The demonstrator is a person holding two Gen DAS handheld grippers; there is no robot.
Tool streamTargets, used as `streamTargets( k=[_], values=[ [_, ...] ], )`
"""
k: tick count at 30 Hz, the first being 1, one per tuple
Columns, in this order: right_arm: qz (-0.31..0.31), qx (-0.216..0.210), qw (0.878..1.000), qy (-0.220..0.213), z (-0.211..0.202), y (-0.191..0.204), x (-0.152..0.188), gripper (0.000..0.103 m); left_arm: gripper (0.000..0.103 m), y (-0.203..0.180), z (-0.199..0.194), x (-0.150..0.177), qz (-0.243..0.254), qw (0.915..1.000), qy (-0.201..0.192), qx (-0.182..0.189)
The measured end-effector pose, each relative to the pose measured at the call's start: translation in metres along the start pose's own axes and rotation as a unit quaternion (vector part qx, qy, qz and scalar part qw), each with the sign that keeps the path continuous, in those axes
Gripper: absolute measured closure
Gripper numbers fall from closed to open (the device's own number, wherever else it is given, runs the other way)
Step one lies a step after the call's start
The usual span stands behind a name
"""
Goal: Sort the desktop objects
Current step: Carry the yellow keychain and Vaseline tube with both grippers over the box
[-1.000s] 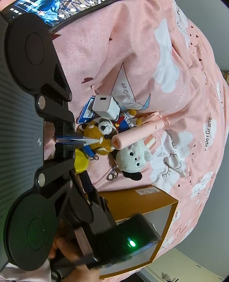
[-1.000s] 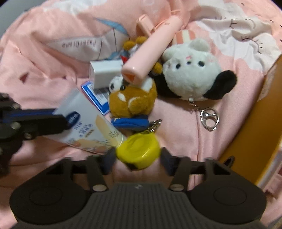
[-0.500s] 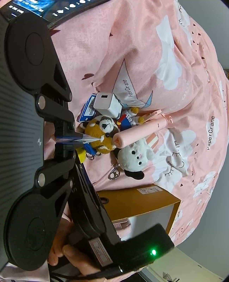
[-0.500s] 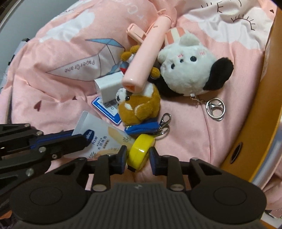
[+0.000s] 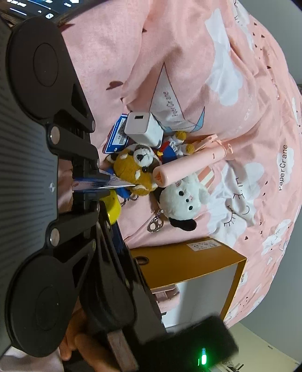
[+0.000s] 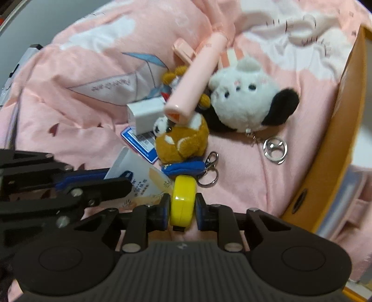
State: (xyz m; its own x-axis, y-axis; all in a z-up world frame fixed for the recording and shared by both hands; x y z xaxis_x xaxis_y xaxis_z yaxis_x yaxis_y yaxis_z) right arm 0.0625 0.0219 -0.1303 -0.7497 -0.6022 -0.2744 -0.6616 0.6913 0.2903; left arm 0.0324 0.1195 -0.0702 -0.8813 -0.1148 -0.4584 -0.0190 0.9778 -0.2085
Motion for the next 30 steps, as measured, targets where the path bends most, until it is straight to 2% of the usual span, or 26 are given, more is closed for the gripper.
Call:
streamTargets(
  k=[3, 8, 11, 18, 24, 30],
  values=[
    [-0.008, -0.004, 1.000, -0.022, -0.025, -0.007, -0.005, 0.082, 0.099, -0.002, -0.008, 0.001, 0.003, 0.9999, -0.013, -0.001],
    [0.005, -0.044, 0.997, -0.066, -0.069, -0.024, -0.004, 0.082, 0.099, -0.017, -0.027, -0.005, 0.016, 0.9987, -0.048, 0.001],
    [0.017, -0.056, 0.994, -0.091, -0.089, -0.028, -0.002, 0.082, 0.099, -0.027, -0.040, -0.014, 0.021, 0.9973, -0.068, 0.014],
    [0.059, -0.081, 0.981, -0.167, -0.169, -0.068, 0.017, 0.082, 0.099, -0.068, -0.071, -0.043, 0.063, 0.9886, -0.127, 0.051],
    [0.093, -0.051, 0.972, -0.211, -0.214, -0.108, 0.034, 0.082, 0.099, -0.106, -0.082, -0.070, 0.099, 0.9776, -0.158, 0.098],
    [0.134, -0.005, 0.968, -0.213, -0.232, -0.157, 0.056, 0.082, 0.099, -0.135, -0.078, -0.091, 0.123, 0.9697, -0.161, 0.136]
  ],
)
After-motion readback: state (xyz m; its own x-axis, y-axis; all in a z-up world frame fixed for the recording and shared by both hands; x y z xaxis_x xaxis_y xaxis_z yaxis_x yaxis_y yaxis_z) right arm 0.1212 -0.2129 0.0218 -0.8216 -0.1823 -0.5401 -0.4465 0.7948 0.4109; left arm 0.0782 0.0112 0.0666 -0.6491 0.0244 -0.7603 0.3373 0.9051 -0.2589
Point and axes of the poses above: each gripper's, at about its wrist camera, not at the fingertips, and z roughly the way its jaws point, y to its left, x to its underside, the point moved 4 cm from there along z, roughly the way its jaws point, and after that the axes turned 2 degrees about z, right-handed, at the moved point
